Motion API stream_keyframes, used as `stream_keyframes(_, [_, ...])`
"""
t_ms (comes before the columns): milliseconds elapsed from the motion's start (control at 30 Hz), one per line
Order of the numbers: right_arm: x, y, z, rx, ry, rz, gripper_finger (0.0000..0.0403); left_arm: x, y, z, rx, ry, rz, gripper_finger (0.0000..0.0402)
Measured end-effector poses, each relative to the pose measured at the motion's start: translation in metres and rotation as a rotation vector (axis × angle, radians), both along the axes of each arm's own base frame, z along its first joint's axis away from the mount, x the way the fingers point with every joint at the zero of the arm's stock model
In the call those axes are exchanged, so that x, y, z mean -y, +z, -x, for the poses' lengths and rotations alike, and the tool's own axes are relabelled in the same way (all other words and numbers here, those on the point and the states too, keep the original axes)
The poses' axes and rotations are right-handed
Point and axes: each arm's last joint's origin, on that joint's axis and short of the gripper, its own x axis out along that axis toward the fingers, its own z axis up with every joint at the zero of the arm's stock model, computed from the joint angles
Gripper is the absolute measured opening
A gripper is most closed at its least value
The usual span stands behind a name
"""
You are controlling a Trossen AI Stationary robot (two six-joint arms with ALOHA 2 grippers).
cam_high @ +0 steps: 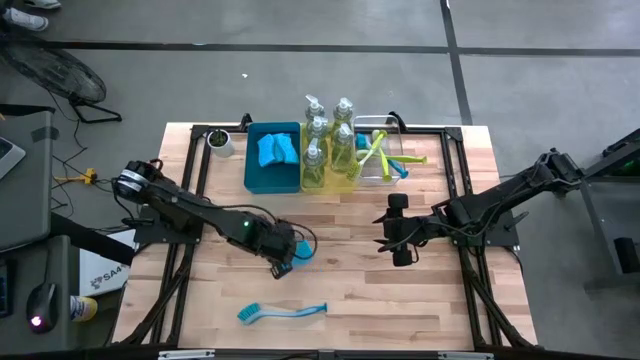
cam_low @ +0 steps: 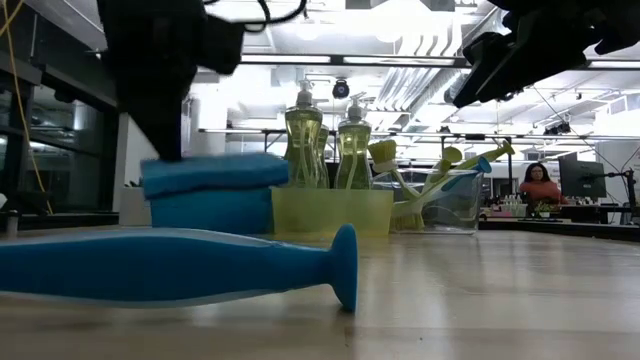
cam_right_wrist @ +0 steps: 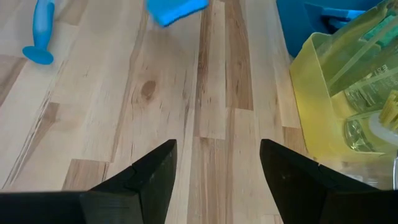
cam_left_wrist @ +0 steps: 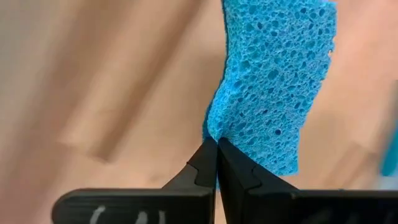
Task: Pick & Place Kitchen Sink Supplies
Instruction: Put the blue sponge into the blue bin
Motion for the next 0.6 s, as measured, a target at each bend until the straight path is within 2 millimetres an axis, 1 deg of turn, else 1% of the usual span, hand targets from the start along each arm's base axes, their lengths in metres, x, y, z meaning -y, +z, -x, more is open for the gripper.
stream_keyframes(200, [0.0, 0.0, 0.0, 0.001, 0.0, 0.0, 0.0224, -0.01, 0.04, 0.009, -0.074, 0.042, -0.233, 0.0])
stream_keyframes(333, [0.0, 0.0, 0.0, 0.003, -0.007, 0.006, 0.0224, -0.021, 0.062, 0.015, -0.136, 0.075, -0.375, 0.0])
stream_keyframes(433, [0.0, 0.0, 0.0, 0.003, -0.008, 0.007, 0.0224, -0.034, 0.071, 0.017, -0.18, 0.091, -0.447, 0.0])
stream_keyframes(600, [0.0, 0.0, 0.0, 0.004, -0.009, 0.008, 0.0224, -0.065, 0.073, 0.018, -0.282, 0.121, -0.545, 0.0])
